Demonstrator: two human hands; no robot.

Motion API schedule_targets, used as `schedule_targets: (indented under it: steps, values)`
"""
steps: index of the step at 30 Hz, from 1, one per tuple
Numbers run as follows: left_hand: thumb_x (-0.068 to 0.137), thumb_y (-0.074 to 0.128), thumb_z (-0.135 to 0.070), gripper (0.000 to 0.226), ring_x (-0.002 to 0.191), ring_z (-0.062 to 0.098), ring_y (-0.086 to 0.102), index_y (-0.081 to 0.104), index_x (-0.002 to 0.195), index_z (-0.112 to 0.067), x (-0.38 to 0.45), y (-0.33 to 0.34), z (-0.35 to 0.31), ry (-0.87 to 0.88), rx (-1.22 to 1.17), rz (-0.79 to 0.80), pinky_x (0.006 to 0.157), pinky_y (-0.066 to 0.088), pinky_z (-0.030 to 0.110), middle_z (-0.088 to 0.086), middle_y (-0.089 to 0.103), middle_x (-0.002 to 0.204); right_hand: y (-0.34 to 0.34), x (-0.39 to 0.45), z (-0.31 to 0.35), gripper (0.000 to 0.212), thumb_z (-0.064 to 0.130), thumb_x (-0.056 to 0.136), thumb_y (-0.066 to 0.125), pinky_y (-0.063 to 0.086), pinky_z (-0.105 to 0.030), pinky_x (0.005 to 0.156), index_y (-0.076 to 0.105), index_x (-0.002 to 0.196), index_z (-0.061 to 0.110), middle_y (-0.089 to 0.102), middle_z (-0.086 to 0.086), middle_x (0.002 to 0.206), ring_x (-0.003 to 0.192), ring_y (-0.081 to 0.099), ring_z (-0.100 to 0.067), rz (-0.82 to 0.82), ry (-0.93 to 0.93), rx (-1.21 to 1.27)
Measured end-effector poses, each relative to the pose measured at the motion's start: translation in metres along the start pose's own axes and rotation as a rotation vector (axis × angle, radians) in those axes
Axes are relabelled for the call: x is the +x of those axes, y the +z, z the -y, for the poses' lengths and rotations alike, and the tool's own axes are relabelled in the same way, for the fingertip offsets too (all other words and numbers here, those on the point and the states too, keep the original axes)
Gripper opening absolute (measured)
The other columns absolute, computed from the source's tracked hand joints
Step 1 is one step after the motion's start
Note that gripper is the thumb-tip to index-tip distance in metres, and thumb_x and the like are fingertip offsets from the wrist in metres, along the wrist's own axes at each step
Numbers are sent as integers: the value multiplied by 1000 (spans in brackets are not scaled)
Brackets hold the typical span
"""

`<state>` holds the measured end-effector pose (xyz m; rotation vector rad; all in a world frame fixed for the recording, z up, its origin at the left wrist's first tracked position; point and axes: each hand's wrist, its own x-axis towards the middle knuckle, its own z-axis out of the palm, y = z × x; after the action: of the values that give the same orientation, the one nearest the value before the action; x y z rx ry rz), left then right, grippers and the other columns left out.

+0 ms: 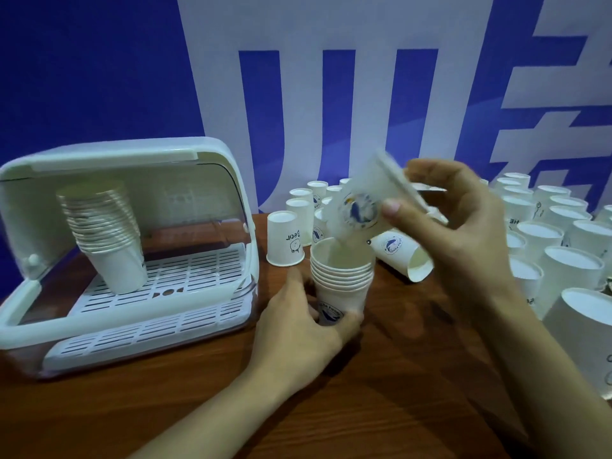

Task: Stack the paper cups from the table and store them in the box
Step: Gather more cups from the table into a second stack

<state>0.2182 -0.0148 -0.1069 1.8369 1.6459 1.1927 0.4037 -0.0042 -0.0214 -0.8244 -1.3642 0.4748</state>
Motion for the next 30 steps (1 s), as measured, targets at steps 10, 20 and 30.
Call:
schedule_targets:
  steps: [10,20,30]
  values:
    - [56,69,-75,72,80,3,66,52,116,-39,-2,1,-1,7,-20,16,77,61,41,-13,71,95,8,-4,-9,61,38,67,77,48,-21,77,66,127,36,67,19,122,93,60,-4,119,-69,-256]
    - [56,72,-75,67,84,5,68,54,108,-37,5,6,1,15,6,-26,80,59,40,-14,72,95,14,-7,-28,68,69,85,37,37,-37,110,61,138,33,62,14,133,125,51,-9,255,14,-361]
    - [49,68,-75,72,83,-1,65,56,110,-38,3,4,1,-13,-57,8,83,59,37,-18,71,98,14,-11,-38,60,68,94,23,36,-42,94,70,114,36,68,17,110,106,50,-18,322,-63,-664]
